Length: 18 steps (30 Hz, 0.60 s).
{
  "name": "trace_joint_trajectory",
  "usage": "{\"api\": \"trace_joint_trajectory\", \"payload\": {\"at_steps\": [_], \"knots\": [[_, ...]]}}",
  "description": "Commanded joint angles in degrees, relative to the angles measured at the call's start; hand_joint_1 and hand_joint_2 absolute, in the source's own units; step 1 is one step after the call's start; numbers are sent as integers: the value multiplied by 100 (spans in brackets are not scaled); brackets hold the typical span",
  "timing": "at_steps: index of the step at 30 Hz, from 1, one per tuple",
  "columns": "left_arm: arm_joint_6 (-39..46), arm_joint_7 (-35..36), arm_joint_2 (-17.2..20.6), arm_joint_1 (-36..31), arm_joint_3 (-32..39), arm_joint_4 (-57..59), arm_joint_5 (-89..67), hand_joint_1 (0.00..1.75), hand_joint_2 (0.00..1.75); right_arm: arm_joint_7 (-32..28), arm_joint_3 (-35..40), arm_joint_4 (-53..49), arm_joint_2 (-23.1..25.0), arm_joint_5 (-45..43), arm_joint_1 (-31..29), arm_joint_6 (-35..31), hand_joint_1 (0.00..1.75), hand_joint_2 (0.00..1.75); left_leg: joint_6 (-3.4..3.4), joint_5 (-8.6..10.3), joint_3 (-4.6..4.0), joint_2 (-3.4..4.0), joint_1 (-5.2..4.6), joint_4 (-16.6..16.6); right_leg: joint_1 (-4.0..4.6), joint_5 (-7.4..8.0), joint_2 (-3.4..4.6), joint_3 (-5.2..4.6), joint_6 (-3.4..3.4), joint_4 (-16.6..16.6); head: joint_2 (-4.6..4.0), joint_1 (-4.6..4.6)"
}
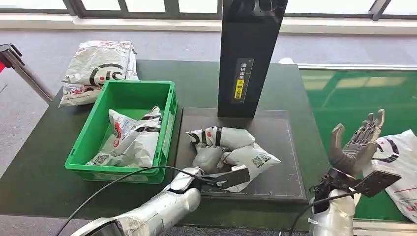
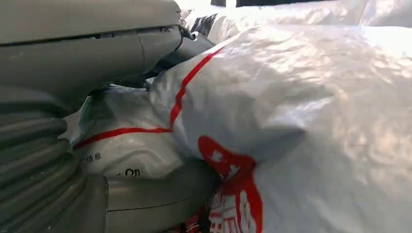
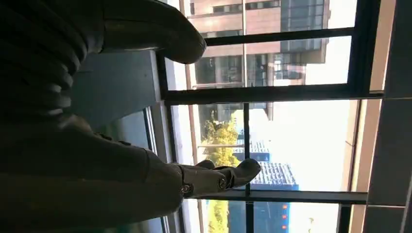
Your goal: Moved the parcel from conveyor to table for the left to box.
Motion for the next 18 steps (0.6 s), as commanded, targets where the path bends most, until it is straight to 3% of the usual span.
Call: {"api": "trace_joint_trajectory", "payload": {"at_steps": [1, 5, 6, 7, 8, 18], "knots": [[1559, 1008, 347, -66, -124, -358, -1658, 175, 175, 15, 290, 392, -200, 47, -23, -217, 0, 175, -3, 5, 16, 26, 4, -21, 6, 12, 15, 10, -11, -23, 0, 0], [1559, 1008, 347, -66, -124, -358, -1658, 175, 175, 15, 290, 392, -200, 47, -23, -217, 0, 175, -3, 1, 2, 15, 3, -5, 4, 5, 10, -3, -8, -5, 0, 2], [1559, 1415, 545, 568, 1484, -2146, -3818, 175, 175, 15, 280, 400, -181, 72, -21, -303, 0, 175, -3, 0, 2, 14, 3, -4, 4, 4, 9, -3, -7, -5, 0, 0], [1559, 785, 266, 731, 2776, -2455, -5218, 175, 175, 15, 272, 400, -182, 66, -20, -323, 0, 175, -4, 0, 5, 18, 4, -9, 5, 5, 11, 0, -10, -10, 0, 0], [1559, 688, 232, 771, 3033, -2704, -5478, 175, 175, 15, 263, 392, -177, 78, -16, -354, 0, 175, -4, 1, 10, 21, 2, -17, 4, 6, 13, 3, -11, -17, 0, 0], [1559, 523, 192, 944, 3326, -3292, -5708, 175, 175, 15, 245, 389, -186, 86, -16, -399, 0, 175, -6, -6, -7, 27, 3, -7, 4, 5, 21, -20, -10, -7, 0, 0]]}}
